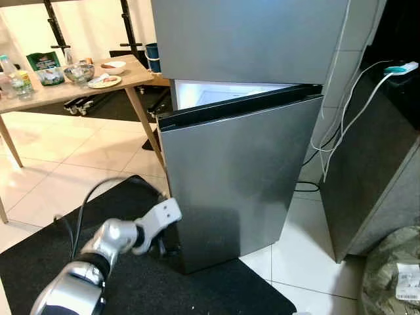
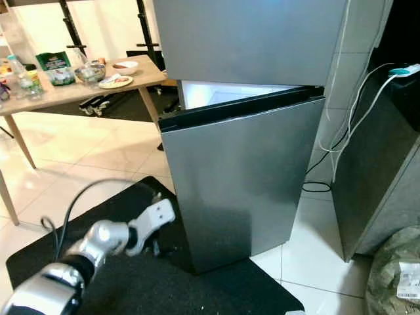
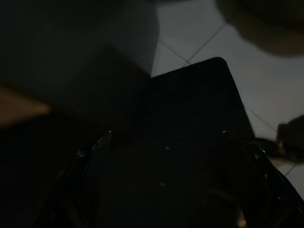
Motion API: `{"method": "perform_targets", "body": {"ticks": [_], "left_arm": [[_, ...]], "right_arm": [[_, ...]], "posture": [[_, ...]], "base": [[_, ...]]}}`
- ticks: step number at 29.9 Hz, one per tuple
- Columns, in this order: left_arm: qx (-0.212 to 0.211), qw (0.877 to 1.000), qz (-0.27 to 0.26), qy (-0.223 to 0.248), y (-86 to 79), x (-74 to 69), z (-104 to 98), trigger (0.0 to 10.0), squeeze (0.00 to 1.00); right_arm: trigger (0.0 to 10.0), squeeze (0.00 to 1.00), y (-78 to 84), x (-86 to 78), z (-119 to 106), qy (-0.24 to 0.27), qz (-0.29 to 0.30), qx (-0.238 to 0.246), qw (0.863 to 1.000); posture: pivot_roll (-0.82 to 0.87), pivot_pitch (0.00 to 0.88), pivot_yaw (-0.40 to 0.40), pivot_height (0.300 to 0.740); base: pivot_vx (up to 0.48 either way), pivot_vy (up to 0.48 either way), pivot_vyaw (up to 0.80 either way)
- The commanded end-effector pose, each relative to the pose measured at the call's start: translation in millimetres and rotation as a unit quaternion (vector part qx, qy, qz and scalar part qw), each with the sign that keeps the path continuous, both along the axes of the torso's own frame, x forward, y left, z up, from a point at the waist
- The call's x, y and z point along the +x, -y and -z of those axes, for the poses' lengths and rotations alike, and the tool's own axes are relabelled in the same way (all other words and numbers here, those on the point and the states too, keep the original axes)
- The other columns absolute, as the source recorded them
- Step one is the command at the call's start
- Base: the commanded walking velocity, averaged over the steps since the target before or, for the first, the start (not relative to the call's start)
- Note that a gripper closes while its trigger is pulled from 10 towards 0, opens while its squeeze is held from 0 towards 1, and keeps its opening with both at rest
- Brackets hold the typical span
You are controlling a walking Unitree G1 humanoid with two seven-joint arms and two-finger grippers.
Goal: Restocking fridge
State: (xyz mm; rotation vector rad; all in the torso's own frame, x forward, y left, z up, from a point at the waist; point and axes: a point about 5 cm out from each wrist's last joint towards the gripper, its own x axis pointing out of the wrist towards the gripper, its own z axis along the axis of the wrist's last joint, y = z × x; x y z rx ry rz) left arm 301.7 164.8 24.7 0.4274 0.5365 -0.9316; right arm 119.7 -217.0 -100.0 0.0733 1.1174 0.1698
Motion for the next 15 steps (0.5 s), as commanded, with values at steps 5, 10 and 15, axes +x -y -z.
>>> {"method": "perform_targets", "body": {"ticks": [5, 10, 15], "left_arm": [[-0.012, 0.996, -0.083, -0.033, -3.8, -16.6, 23, 10.0, 0.00], [-0.020, 0.979, -0.179, -0.090, -9.4, -47.4, 55, 10.0, 0.00], [-0.020, 0.964, -0.237, -0.122, -14.8, -66.1, 71, 10.0, 0.00]], "right_arm": [[10.0, 0.00, -1.9, 0.3, 0, -0.003, -0.011, -0.004, 1.000], [10.0, 0.00, -1.2, -0.8, 1, -0.007, -0.015, -0.010, 1.000], [10.0, 0.00, -0.3, -1.2, 1, -0.009, -0.017, -0.013, 1.000]], "posture": [[-0.14, 0.000, 0.033, 0.740], [-0.14, 0.000, 0.023, 0.740], [-0.14, 0.000, 0.018, 0.740]], "base": [[0.324, 0.000, 0.00], [0.346, 0.000, 0.00], [0.352, 0.000, 0.00]]}}
